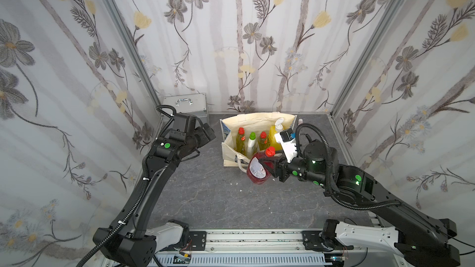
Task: Pack dish soap into the shopping bag
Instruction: Pick up the bottle of dish soap at the center of the board, then place the bottle of dish soap in the shopping bag.
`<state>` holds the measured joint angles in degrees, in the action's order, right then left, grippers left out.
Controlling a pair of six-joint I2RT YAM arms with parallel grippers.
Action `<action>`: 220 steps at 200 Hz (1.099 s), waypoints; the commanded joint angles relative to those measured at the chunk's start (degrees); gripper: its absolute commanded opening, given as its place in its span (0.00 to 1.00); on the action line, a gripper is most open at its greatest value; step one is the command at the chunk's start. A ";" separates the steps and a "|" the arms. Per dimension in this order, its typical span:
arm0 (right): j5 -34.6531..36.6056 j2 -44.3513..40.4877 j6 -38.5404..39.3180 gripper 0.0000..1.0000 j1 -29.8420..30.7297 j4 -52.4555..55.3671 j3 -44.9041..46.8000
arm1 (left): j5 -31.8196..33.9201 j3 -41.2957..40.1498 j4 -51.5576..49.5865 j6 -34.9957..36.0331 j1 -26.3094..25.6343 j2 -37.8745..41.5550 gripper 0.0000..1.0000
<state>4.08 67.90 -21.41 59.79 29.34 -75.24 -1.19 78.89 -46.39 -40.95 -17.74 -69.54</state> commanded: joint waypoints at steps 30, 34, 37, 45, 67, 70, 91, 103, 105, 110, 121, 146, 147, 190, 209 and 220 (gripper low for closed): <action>-3.79 3.72 -0.54 0.29 -5.56 -2.47 -10.98 | -0.13 -1.08 2.59 -2.40 0.01 0.43 1.00; -4.16 4.13 -0.70 0.30 -6.30 -2.32 -11.66 | -0.20 -1.13 2.63 -2.61 0.03 0.45 1.00; -4.44 4.50 -0.80 0.30 -6.87 -2.21 -12.09 | -0.28 -1.14 2.62 -2.72 0.04 0.48 1.00; -5.30 5.14 -0.98 0.30 -8.30 -2.18 -13.07 | -0.69 -0.94 2.79 -2.77 0.01 0.41 1.00; -6.51 7.70 -0.45 0.30 -11.51 -2.48 -14.99 | -1.43 0.55 2.44 -1.88 -0.58 -0.40 1.00; -6.60 8.14 -0.40 0.30 -11.82 -2.53 -15.30 | -1.38 0.93 2.24 -1.66 -0.74 -0.61 1.00; -7.14 11.49 -0.36 0.30 -14.10 -3.91 -17.04 | -1.09 3.00 0.90 -0.28 -1.33 -1.54 1.00; -7.12 13.57 -0.43 0.30 -14.85 -5.23 -18.18 | -1.17 3.44 0.74 -0.10 -1.42 -1.57 1.00; -7.14 14.03 -0.44 0.30 -14.87 -5.43 -18.43 | -1.18 3.46 0.70 -0.10 -1.44 -1.57 1.00; -6.94 14.97 -0.48 0.30 -14.94 -5.69 -19.04 | -1.23 3.44 0.70 -0.10 -1.43 -1.44 1.00; -6.52 17.23 -0.91 0.30 -14.88 -6.37 -20.43 | -1.39 3.31 0.51 0.07 -1.47 -1.25 1.00; -5.55 21.58 -2.76 0.29 -14.89 -9.39 -21.74 | -2.05 3.11 -0.57 0.50 -1.44 -0.80 1.00; -5.52 21.71 -2.85 0.29 -14.89 -9.57 -21.72 | -2.10 3.11 -0.60 0.51 -1.43 -0.79 1.00; -0.62 28.65 -6.07 0.29 -14.93 -17.23 -21.56 | -2.86 3.15 -3.08 1.75 -1.43 1.00 1.00; 1.98 31.27 -6.02 0.29 -14.92 -21.41 -21.82 | -3.88 3.32 -4.27 2.46 -1.42 1.77 1.00; 3.64 33.10 -6.10 0.29 -14.77 -22.94 -22.73 | -4.42 3.94 -5.48 3.44 -1.50 1.73 1.00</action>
<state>2.81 98.67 -25.93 44.99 20.29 -96.33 -4.54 81.82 -48.84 -39.20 -19.20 -68.18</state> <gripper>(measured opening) 0.456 0.995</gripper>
